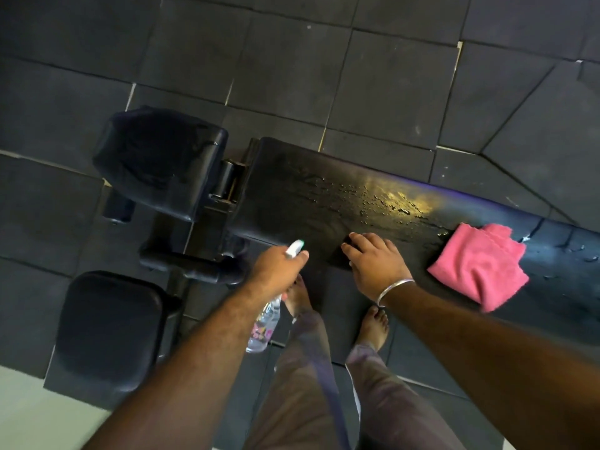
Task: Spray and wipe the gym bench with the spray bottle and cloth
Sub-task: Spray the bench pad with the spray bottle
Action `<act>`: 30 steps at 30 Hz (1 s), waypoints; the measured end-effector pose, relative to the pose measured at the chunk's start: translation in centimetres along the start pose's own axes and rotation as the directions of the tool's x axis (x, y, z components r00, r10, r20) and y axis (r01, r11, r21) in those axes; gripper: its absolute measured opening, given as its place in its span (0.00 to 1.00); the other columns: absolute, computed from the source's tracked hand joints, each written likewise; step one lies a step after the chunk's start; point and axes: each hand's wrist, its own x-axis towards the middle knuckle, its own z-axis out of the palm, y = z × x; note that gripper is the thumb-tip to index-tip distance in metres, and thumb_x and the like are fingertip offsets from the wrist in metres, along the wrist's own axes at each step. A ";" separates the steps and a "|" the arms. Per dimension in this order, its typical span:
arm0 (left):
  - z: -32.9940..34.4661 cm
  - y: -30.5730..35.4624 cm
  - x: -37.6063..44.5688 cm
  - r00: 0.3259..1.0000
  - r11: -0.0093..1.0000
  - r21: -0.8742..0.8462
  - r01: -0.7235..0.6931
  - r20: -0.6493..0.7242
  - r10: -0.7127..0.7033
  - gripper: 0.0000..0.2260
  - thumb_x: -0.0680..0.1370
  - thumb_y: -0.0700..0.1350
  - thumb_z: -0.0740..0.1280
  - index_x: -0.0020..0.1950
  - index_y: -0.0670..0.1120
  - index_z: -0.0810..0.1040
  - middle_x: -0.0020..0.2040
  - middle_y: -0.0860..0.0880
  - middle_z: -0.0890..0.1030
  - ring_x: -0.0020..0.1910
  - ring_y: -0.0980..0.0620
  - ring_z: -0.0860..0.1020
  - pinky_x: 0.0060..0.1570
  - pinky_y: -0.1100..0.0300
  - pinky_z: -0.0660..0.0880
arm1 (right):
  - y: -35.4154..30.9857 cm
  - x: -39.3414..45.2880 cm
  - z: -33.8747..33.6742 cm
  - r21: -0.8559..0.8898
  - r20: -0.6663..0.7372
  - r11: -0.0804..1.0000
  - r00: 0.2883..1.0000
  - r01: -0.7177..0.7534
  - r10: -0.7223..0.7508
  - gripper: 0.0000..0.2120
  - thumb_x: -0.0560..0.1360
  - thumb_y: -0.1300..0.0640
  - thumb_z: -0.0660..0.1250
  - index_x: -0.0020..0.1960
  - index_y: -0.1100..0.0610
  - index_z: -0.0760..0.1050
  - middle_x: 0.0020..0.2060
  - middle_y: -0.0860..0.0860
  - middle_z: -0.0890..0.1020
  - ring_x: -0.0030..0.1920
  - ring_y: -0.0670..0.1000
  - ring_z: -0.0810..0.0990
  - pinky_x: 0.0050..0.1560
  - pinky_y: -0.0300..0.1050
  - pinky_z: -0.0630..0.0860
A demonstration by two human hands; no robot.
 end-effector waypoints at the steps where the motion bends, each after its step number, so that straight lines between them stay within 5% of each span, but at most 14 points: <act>1: 0.7 -0.4 -0.5 1.000 1.000 0.007 0.015 -0.008 -0.015 0.16 0.81 0.58 0.70 0.53 0.45 0.86 0.39 0.48 0.86 0.30 0.47 0.83 0.31 0.55 0.81 | 0.4 -0.7 0.4 -0.004 0.009 1.000 1.000 -0.016 0.016 0.26 0.81 0.49 0.63 0.79 0.46 0.68 0.79 0.51 0.69 0.77 0.60 0.67 0.73 0.60 0.67; 5: 2.4 1.5 -0.6 0.998 0.996 0.088 -0.029 -0.051 0.033 0.18 0.79 0.61 0.69 0.52 0.46 0.87 0.44 0.43 0.88 0.43 0.38 0.87 0.47 0.46 0.86 | 2.0 -2.6 1.8 -0.010 0.049 0.999 0.998 -0.032 0.033 0.27 0.81 0.50 0.62 0.80 0.45 0.67 0.81 0.49 0.66 0.78 0.58 0.67 0.71 0.58 0.68; 9: 2.4 7.8 1.8 0.992 0.992 0.006 -0.125 0.017 0.125 0.17 0.80 0.61 0.70 0.50 0.47 0.84 0.39 0.47 0.87 0.26 0.47 0.83 0.27 0.57 0.79 | 3.7 -3.9 2.1 0.001 0.055 0.997 0.995 -0.078 0.078 0.30 0.81 0.51 0.63 0.82 0.47 0.64 0.83 0.50 0.64 0.80 0.59 0.64 0.73 0.59 0.67; 12: 2.5 12.8 3.6 0.986 0.988 -0.003 -0.154 0.060 0.154 0.18 0.81 0.61 0.69 0.49 0.46 0.84 0.40 0.47 0.87 0.21 0.47 0.79 0.25 0.60 0.75 | 5.3 -5.1 2.4 0.032 0.045 0.987 0.987 -0.155 0.153 0.30 0.80 0.52 0.63 0.82 0.47 0.62 0.83 0.50 0.62 0.80 0.60 0.63 0.74 0.58 0.66; 16: 3.7 16.1 4.0 0.983 0.983 0.064 -0.174 -0.043 0.177 0.18 0.81 0.60 0.70 0.51 0.45 0.84 0.40 0.48 0.86 0.20 0.51 0.80 0.23 0.63 0.74 | 6.9 -5.7 3.3 0.103 0.086 0.988 0.991 -0.115 0.107 0.36 0.81 0.54 0.64 0.85 0.46 0.54 0.86 0.49 0.52 0.84 0.59 0.55 0.78 0.57 0.63; 19: 5.1 14.6 2.4 0.976 0.965 0.165 -0.205 -0.037 0.214 0.12 0.81 0.61 0.70 0.49 0.53 0.82 0.41 0.50 0.86 0.27 0.50 0.84 0.22 0.64 0.74 | 7.6 -5.9 3.5 0.126 0.087 0.989 0.994 -0.071 0.060 0.34 0.82 0.54 0.62 0.85 0.48 0.54 0.86 0.49 0.50 0.85 0.58 0.52 0.80 0.56 0.60; 23: 8.1 8.3 -1.2 0.975 0.927 0.300 -0.223 0.076 0.210 0.16 0.81 0.63 0.69 0.49 0.50 0.84 0.40 0.50 0.86 0.33 0.49 0.86 0.23 0.64 0.71 | 8.6 -6.8 3.3 0.098 0.021 0.994 0.999 -0.048 0.046 0.31 0.81 0.54 0.63 0.83 0.52 0.63 0.84 0.53 0.62 0.83 0.58 0.61 0.81 0.54 0.57; 27: 10.6 4.2 -3.3 0.991 0.957 0.265 -0.115 0.103 0.090 0.18 0.78 0.62 0.71 0.42 0.49 0.85 0.34 0.51 0.85 0.24 0.49 0.83 0.20 0.64 0.71 | 9.6 -7.8 3.8 0.075 0.025 0.996 0.999 -0.040 0.039 0.31 0.81 0.54 0.63 0.83 0.52 0.62 0.84 0.54 0.60 0.82 0.58 0.61 0.81 0.52 0.55; 30: 11.6 6.2 -2.9 0.984 0.931 0.319 -0.178 0.063 0.166 0.17 0.79 0.61 0.72 0.45 0.48 0.87 0.29 0.54 0.80 0.24 0.53 0.80 0.18 0.70 0.66 | 10.7 -8.2 4.3 0.086 0.034 0.996 0.999 0.008 -0.011 0.33 0.81 0.55 0.63 0.84 0.51 0.59 0.85 0.53 0.56 0.84 0.58 0.57 0.82 0.52 0.54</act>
